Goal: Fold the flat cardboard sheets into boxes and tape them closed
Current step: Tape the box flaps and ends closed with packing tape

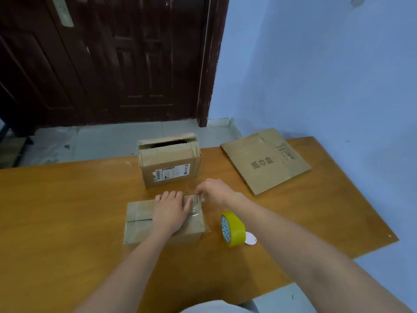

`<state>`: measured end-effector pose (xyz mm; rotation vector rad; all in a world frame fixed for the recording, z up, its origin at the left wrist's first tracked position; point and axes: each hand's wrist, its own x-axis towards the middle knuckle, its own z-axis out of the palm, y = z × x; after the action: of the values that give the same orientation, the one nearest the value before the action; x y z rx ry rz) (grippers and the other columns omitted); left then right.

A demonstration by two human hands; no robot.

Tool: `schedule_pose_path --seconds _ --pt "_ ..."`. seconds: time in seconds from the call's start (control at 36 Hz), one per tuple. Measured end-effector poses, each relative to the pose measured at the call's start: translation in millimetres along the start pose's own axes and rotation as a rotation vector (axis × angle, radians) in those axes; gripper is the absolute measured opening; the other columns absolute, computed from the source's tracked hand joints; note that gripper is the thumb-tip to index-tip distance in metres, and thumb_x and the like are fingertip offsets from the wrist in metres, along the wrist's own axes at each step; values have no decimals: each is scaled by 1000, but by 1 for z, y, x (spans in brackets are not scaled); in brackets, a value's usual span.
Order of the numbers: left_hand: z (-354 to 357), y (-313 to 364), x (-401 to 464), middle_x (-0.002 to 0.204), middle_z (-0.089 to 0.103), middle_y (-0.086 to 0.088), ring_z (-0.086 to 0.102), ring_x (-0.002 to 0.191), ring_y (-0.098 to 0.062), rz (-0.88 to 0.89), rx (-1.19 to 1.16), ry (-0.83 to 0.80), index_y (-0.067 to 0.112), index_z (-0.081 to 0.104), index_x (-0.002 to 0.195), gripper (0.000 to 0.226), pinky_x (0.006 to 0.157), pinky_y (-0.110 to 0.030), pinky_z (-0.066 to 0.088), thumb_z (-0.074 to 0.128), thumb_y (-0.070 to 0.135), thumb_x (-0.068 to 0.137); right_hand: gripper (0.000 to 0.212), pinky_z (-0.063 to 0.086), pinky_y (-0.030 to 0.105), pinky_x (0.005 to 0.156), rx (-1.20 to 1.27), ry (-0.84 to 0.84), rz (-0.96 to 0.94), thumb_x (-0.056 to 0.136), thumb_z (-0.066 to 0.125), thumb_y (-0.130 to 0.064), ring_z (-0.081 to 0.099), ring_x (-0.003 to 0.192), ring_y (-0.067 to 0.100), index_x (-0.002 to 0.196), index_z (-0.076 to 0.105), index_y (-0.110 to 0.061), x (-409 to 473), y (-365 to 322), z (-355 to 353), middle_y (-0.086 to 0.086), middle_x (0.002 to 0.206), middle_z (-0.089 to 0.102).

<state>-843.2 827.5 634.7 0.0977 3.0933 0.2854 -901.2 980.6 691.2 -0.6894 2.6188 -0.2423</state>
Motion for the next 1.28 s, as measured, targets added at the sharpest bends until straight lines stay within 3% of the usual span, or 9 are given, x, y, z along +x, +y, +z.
schedule_pose_path --seconds 0.25,0.39,0.61,0.83,0.92,1.03,1.11,1.17,1.28 --pt "1 -1 0 104 61 5 52 99 -17 -6 -16 6 23 57 105 49 88 -33 36 19 53 96 20 40 37 88 -90 -16 -2 88 52 -10 53 106 27 102 67 -14 5 -2 1 8 105 65" --pt "2 0 0 105 61 5 52 99 -16 -9 -9 12 24 57 106 48 88 -32 35 19 53 97 18 40 34 76 -59 -53 54 91 50 -14 57 96 31 96 67 -9 4 -4 2 11 96 62" --pt "2 -1 0 107 61 5 53 102 -16 -9 -9 23 23 58 109 50 90 -33 36 20 52 97 20 39 29 64 -4 -12 141 91 49 -16 61 89 32 94 68 -11 -2 -5 8 12 98 67" --pt "4 1 0 107 61 5 52 101 -16 -18 12 20 24 57 109 50 90 -33 36 16 51 98 22 37 29 64 141 51 255 94 46 -12 56 79 29 92 68 -8 -9 -11 23 14 94 67" --pt "4 1 0 108 61 5 52 102 -16 -23 19 19 24 57 110 50 90 -33 36 16 51 98 22 35 29 65 188 29 271 95 46 -12 59 87 33 93 68 -6 -12 -12 23 16 95 66" --pt "3 1 1 109 61 5 52 103 -17 -22 30 21 24 57 110 49 88 -33 35 17 50 99 23 34 29 65 246 -37 278 95 41 -8 50 77 29 92 65 -8 -18 -14 27 18 99 65" --pt "2 1 0 109 61 5 52 103 -17 -15 35 22 23 56 109 48 88 -33 34 18 50 99 31 39 30 70 314 -120 281 91 36 0 54 87 29 105 63 -7 -24 -14 28 17 110 64" --pt "2 1 0 109 61 4 52 103 -17 -13 29 27 23 57 109 48 88 -33 35 18 49 99 43 46 34 86 374 -175 296 89 33 2 56 105 30 120 60 -8 -26 -12 25 13 119 62" --pt "1 1 -1 107 61 5 52 101 -17 -11 14 28 23 57 107 47 88 -33 34 19 49 99 45 39 40 105 457 -186 362 92 32 0 48 124 30 132 50 -5 -26 -15 20 15 135 53"
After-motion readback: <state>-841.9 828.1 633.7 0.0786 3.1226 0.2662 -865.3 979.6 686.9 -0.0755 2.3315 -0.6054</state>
